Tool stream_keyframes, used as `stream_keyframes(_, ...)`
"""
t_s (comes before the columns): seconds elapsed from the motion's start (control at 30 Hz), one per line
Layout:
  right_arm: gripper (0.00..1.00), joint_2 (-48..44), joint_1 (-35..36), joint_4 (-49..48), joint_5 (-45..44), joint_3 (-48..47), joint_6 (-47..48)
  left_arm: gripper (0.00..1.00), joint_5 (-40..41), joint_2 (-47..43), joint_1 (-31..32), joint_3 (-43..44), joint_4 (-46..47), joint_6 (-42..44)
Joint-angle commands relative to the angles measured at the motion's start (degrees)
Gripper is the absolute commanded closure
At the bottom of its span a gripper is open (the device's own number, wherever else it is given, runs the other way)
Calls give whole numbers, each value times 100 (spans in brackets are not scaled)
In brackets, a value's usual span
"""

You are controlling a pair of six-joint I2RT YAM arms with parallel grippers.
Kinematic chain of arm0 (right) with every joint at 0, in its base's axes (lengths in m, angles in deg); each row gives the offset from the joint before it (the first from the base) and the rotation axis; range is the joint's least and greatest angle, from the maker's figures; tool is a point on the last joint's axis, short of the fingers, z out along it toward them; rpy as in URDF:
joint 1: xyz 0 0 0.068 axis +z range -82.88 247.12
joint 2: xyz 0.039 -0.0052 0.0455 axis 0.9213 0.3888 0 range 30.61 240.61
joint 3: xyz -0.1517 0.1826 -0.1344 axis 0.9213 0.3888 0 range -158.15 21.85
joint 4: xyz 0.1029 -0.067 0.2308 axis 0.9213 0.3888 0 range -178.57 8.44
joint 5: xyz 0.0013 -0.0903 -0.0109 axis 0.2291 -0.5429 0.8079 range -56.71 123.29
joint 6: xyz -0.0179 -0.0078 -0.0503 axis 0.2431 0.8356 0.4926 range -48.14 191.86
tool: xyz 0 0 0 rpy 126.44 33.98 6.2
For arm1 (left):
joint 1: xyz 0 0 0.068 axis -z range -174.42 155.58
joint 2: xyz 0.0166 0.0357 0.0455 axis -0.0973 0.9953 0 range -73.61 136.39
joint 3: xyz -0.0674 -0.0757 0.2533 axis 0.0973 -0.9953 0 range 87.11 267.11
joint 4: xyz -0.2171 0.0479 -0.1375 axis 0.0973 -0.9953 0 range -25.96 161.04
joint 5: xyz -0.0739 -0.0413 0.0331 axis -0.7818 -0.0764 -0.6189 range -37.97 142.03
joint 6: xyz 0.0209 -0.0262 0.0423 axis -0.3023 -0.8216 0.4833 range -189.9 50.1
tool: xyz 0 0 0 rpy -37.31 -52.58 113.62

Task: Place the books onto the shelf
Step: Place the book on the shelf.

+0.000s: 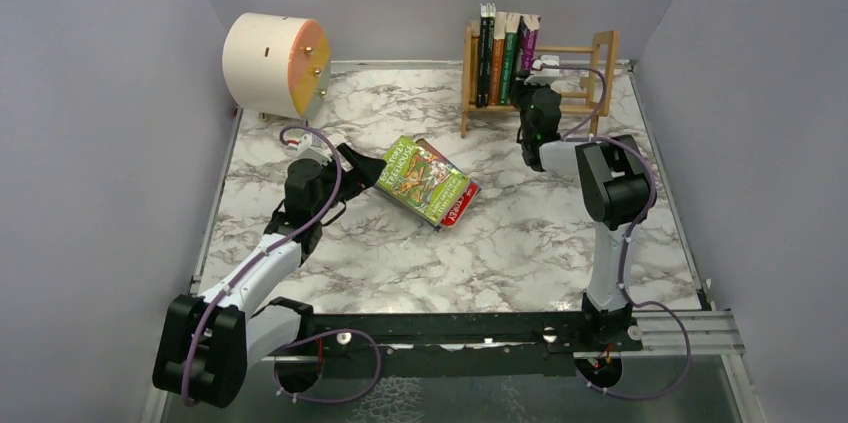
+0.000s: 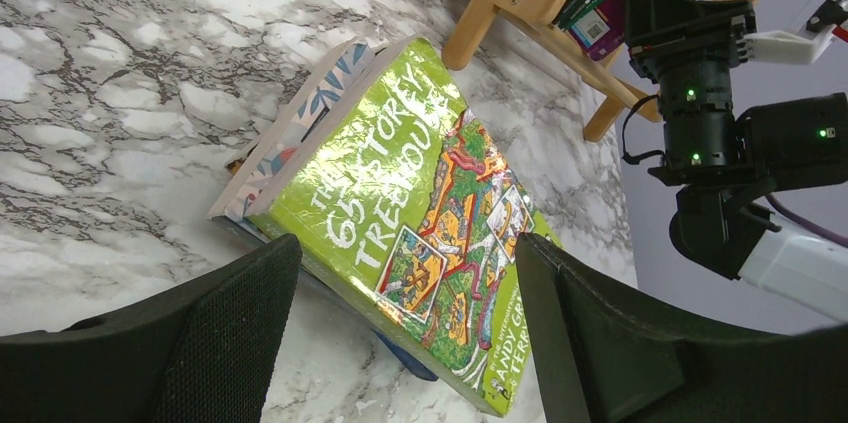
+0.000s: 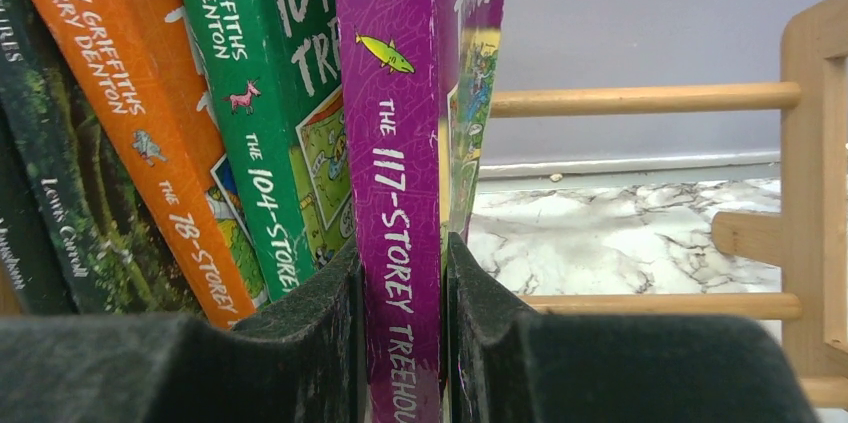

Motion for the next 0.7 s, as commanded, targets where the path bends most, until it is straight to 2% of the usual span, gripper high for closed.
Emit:
stream_keyframes(0.0, 99, 252, 71, 585, 218, -604, -36, 28, -113, -2, -31, -15, 196, 25)
stream_keyframes(0.23, 94, 355, 70, 1036, 337, -903, -56, 29, -121, 78, -31, 2, 196, 40)
stream_keyframes(0.3, 89, 297, 68, 1080, 340, -876, -71, 29, -120, 93, -30, 6, 205, 41)
stream_keyframes(0.47, 66, 62, 71, 967, 391, -633, -160, 29, -138, 135, -32, -5, 237, 45)
stream_keyframes(0.67, 60, -198, 71, 828, 487, -382, -278, 29, -137, 119, -30, -29, 249, 33)
